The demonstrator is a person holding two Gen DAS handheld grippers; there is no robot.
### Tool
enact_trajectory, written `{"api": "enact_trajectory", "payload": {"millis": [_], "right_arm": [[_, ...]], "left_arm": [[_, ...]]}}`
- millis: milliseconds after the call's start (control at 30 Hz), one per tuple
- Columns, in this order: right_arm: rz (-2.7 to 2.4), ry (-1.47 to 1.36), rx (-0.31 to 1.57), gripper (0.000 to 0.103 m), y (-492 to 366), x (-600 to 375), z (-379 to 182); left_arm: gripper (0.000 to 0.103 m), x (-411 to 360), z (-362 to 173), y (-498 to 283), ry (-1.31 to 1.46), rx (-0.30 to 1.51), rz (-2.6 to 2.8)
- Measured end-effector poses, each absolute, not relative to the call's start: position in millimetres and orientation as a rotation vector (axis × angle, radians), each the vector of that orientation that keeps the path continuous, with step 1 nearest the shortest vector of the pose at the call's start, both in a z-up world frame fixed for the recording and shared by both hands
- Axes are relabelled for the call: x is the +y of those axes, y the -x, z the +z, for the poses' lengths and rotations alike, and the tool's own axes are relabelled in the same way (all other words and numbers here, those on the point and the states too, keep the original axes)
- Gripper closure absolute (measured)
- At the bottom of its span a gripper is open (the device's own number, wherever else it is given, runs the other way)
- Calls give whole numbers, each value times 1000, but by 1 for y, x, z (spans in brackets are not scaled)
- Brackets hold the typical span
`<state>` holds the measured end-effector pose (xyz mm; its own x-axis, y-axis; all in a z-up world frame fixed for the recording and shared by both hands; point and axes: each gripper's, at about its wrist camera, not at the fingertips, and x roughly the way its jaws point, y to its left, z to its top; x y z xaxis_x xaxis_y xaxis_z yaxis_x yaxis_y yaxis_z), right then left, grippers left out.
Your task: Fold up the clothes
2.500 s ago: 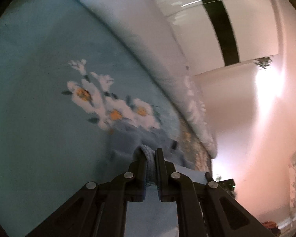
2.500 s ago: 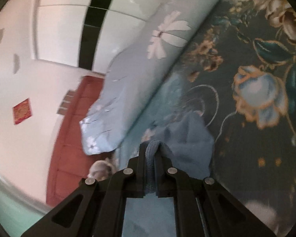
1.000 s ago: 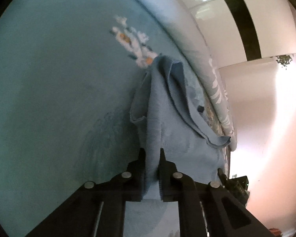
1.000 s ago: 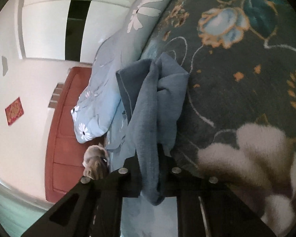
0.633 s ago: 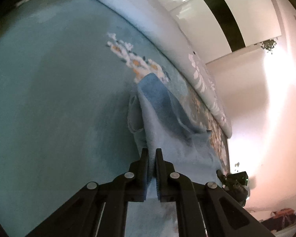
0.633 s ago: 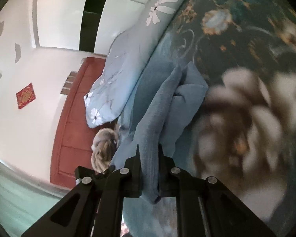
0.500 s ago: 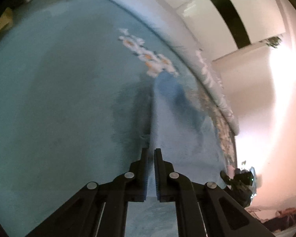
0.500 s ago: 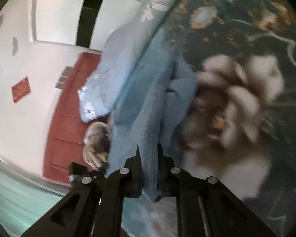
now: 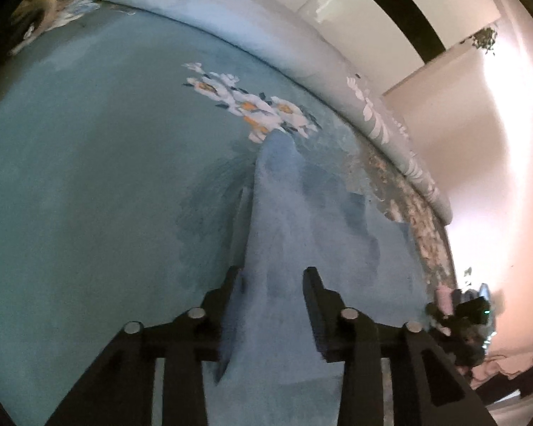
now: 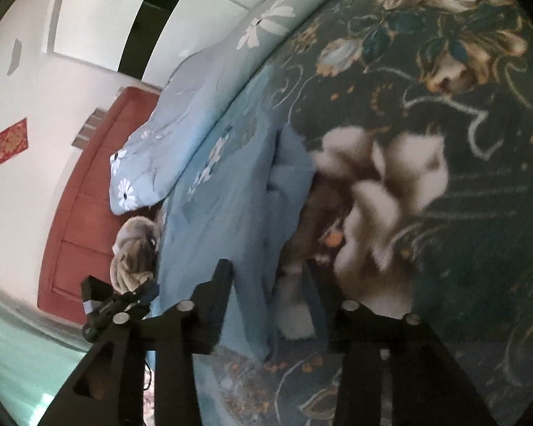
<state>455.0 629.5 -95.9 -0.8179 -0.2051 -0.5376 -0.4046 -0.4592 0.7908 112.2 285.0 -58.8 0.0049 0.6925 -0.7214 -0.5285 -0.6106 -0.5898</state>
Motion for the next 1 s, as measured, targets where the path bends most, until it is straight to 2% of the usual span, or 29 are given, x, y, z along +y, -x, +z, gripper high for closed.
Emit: {"api": "enact_trajectory", "payload": {"millis": [67,333,500,633,767,1000], "right_arm": [[2426,886,1585,49,-449,633,-99],[2420,911,1623,49,-419,636,-109],[2434,927,1618,49,-415,636,-111],[2441,938,1630,49,-414,637,-111],[2444,953,1629,49,-412,636,-111],[2416,953,1604,49,-409,634,-110]], "left_arm": [[59,293,-65,-110,1417,-176,1759],[59,307,-82,-105,1432,-55,1825],[59,288,-72,-98,1412,-156,1860],[59,283,-39,-115,1304,-217,1844],[59,320,-22,-147,1245,-163,1727],[61,383,-63,-201,1320,-66,1561]]}}
